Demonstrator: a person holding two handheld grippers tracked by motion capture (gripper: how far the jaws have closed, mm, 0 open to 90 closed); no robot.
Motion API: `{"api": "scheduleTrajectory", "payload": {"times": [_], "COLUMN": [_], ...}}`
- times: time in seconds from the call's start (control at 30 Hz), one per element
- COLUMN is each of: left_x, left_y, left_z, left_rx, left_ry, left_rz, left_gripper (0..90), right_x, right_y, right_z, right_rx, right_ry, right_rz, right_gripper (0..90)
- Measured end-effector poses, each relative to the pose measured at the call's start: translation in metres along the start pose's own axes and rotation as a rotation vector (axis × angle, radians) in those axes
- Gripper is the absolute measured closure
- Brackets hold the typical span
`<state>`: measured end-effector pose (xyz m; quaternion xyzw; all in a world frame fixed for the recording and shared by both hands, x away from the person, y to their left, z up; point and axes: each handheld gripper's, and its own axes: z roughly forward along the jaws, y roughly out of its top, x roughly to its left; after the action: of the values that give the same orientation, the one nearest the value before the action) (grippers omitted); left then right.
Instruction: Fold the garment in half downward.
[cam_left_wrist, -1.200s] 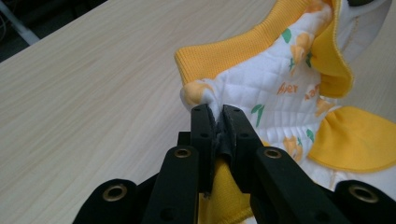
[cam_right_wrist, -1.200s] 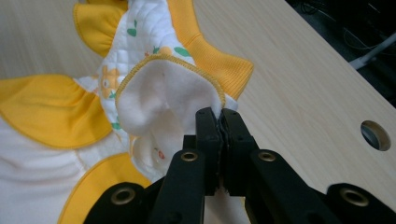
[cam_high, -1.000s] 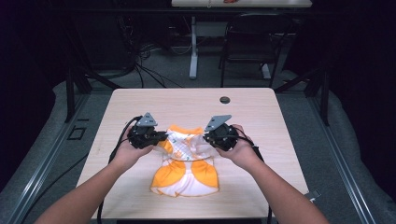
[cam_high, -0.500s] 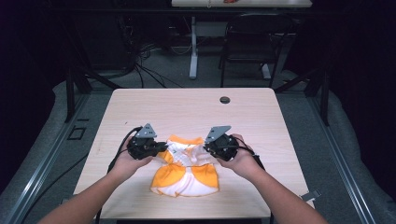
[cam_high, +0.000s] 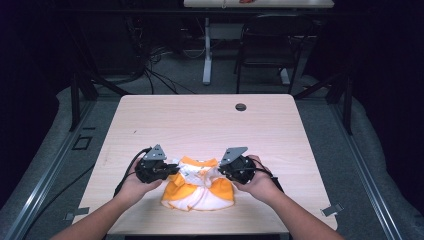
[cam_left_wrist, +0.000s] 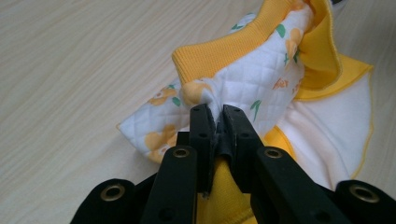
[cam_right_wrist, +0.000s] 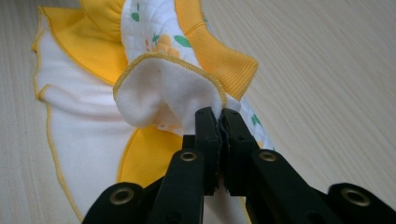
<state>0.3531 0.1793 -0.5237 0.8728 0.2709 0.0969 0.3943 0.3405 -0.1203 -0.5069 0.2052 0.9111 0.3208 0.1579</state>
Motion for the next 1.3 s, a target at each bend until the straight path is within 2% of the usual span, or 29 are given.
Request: {"api": "scheduleTrajectory", "payload": {"times": [0.1,0.17,0.23,0.43,0.53,0.57,0.67,0.7,0.8,0.87,0.93,1.0,1.03,1.13,1.3], "left_x": [-0.002,-0.005,-0.006,-0.008,-0.009,-0.008,-0.009,-0.009,-0.008,-0.005,-0.003,-0.001,0.001,0.001,-0.009], "left_y": [-0.004,-0.008,-0.011,-0.014,-0.013,-0.011,-0.008,-0.004,0.000,0.006,0.007,0.007,0.006,0.003,-0.002], "left_z": [0.001,0.001,0.002,0.000,-0.003,-0.007,-0.012,-0.018,-0.023,-0.028,-0.028,-0.027,-0.022,-0.015,-0.009], "left_rx": [-0.007,-0.009,-0.011,-0.017,-0.025,-0.029,-0.037,-0.052,-0.066,-0.075,-0.076,-0.068,-0.050,-0.032,-0.007], "left_ry": [-0.005,-0.012,-0.022,-0.029,-0.032,-0.044,-0.043,-0.050,-0.049,-0.028,-0.018,-0.013,-0.009,-0.016,-0.048], "left_rz": [-0.008,-0.019,-0.028,-0.049,-0.065,-0.072,-0.068,-0.069,-0.068,-0.061,-0.073,-0.080,-0.093,-0.107,-0.089], "left_gripper": [82.5,82.4,82.2,80.3,78.4,74.6,72.7,72.3,71.6,72.6,75.3,79.5,82.1,85.7,88.1], "right_x": [0.001,0.004,0.005,0.005,0.004,0.005,0.005,0.004,0.003,-0.001,-0.004,-0.005,-0.007,-0.008,0.002], "right_y": [-0.004,-0.009,-0.012,-0.014,-0.014,-0.013,-0.013,-0.012,-0.011,-0.009,-0.007,-0.005,-0.004,-0.004,-0.008], "right_z": [0.001,0.003,0.003,0.000,-0.002,-0.005,-0.009,-0.013,-0.017,-0.025,-0.029,-0.030,-0.028,-0.021,-0.003], "right_rx": [-0.007,-0.026,-0.021,-0.037,-0.039,-0.046,-0.058,-0.071,-0.090,-0.120,-0.148,-0.152,-0.159,-0.144,-0.091], "right_ry": [0.003,0.013,0.028,0.051,0.062,0.078,0.086,0.100,0.108,0.115,0.116,0.107,0.095,0.093,0.105], "right_rz": [0.013,0.042,0.048,0.090,0.096,0.116,0.118,0.139,0.156,0.178,0.193,0.195,0.203,0.209,0.191], "right_gripper": [86.1,85.8,85.3,82.2,80.3,76.8,76.1,74.4,73.2,72.7,74.6,76.5,81.5,85.0,86.2]}}
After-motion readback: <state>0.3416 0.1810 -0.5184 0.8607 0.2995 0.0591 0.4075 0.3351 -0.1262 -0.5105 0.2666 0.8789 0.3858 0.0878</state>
